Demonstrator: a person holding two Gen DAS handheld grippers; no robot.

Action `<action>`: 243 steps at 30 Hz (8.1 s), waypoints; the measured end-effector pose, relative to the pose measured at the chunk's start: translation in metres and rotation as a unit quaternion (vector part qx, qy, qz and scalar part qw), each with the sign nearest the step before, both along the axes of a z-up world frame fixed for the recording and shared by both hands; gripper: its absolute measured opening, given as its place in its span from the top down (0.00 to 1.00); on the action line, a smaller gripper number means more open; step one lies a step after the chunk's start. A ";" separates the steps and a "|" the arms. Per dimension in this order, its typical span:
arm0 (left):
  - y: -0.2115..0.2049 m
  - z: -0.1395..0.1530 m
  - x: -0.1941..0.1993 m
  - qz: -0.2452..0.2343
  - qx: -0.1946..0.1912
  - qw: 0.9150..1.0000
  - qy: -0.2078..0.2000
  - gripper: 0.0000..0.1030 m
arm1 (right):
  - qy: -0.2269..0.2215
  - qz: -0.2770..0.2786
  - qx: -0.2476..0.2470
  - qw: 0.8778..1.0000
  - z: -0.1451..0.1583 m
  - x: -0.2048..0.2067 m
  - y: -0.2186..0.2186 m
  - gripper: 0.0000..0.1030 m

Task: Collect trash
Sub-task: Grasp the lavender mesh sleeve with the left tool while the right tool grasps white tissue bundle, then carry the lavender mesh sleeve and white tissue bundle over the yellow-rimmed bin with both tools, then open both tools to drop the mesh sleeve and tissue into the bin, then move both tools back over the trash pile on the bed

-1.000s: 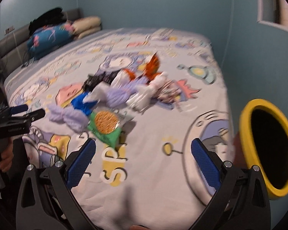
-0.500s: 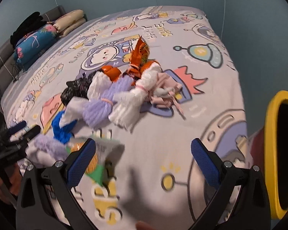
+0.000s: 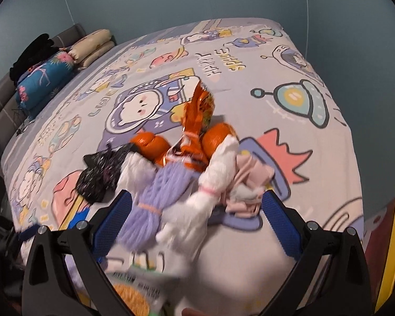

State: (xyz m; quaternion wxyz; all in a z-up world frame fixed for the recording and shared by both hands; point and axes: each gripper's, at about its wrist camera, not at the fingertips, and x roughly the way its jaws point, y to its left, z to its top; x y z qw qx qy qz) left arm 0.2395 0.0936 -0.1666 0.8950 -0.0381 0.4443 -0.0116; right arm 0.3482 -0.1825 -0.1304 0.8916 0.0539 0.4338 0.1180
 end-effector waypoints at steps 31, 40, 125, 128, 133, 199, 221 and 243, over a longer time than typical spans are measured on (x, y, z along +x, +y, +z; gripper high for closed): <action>-0.028 -0.015 -0.030 -0.061 0.079 0.995 -0.004 0.61 | 0.058 -0.019 -0.019 0.998 -0.045 0.023 -0.002 0.81; -0.032 -0.013 -0.034 -0.049 0.099 0.994 -0.016 0.71 | 0.031 -0.004 0.049 0.998 -0.009 0.013 -0.017 0.82; -0.292 0.118 0.005 -0.279 -0.089 0.950 -0.111 0.74 | -0.150 -0.160 0.047 0.974 0.149 -0.156 -0.305 0.82; -0.312 0.114 0.006 -0.294 -0.089 0.946 -0.104 0.74 | -0.146 -0.172 0.047 0.973 0.146 -0.159 -0.315 0.82; -0.345 0.111 0.004 -0.319 -0.077 0.939 -0.101 0.74 | -0.142 -0.188 0.043 0.971 0.140 -0.162 -0.332 0.82; -0.359 0.101 0.018 -0.291 -0.090 0.949 -0.088 0.19 | -0.087 -0.231 0.051 0.968 0.114 -0.151 -0.344 0.63; -0.215 0.142 0.038 -0.150 -0.064 0.977 -0.135 0.11 | -0.117 -0.143 0.041 0.982 0.143 -0.142 -0.254 0.53; -0.096 0.129 0.042 -0.042 -0.040 0.991 -0.121 0.09 | -0.097 -0.044 0.032 0.994 0.130 -0.129 -0.156 0.51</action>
